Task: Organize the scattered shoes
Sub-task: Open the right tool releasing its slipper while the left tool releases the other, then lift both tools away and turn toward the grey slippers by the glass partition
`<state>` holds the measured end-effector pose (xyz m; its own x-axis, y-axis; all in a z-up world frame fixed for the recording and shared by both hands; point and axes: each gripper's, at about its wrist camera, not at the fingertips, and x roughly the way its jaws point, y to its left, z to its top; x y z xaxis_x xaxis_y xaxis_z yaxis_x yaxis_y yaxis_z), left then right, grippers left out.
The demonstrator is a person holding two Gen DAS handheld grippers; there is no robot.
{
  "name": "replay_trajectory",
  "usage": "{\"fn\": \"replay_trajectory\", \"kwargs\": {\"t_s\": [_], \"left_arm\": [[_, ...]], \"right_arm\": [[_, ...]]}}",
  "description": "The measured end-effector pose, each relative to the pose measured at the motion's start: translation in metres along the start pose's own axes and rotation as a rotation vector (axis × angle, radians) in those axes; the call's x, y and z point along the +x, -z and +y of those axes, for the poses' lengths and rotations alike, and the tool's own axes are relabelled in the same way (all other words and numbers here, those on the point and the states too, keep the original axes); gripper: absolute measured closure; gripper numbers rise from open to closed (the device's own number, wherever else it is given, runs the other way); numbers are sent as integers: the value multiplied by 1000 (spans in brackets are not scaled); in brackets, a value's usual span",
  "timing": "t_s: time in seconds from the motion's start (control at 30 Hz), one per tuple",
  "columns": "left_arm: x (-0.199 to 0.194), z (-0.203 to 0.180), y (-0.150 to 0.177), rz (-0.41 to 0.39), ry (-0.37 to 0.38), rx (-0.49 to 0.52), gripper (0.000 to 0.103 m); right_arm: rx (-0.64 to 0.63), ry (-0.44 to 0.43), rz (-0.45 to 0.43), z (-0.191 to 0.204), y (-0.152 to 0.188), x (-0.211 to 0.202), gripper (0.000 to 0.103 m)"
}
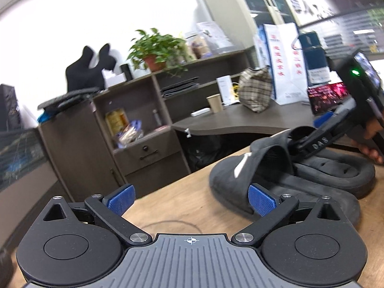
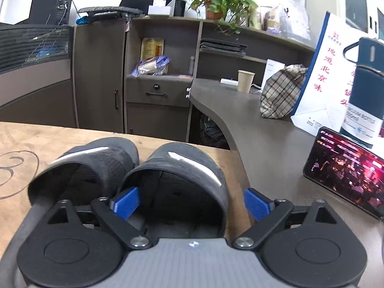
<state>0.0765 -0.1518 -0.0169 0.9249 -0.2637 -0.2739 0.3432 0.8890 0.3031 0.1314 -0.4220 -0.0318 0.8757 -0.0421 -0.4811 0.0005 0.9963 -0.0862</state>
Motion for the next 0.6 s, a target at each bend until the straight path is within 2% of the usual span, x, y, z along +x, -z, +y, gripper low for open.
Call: {"fn": "replay_trajectory", "kwargs": {"t_s": [0.17, 0.33, 0.47, 0.6], "left_arm": [[-2, 5, 7, -10, 10, -63, 1], [-10, 19, 22, -40, -11, -136, 1], [-21, 42, 35, -73, -58, -230, 0], [-34, 64, 38, -102, -141, -248, 0]], "right_arm": [[58, 42, -41, 8, 7, -21, 0], [199, -4, -126, 2, 9, -44, 0], [244, -33, -194, 10, 14, -59, 0], [220, -58, -240, 28, 18, -68, 0]]}}
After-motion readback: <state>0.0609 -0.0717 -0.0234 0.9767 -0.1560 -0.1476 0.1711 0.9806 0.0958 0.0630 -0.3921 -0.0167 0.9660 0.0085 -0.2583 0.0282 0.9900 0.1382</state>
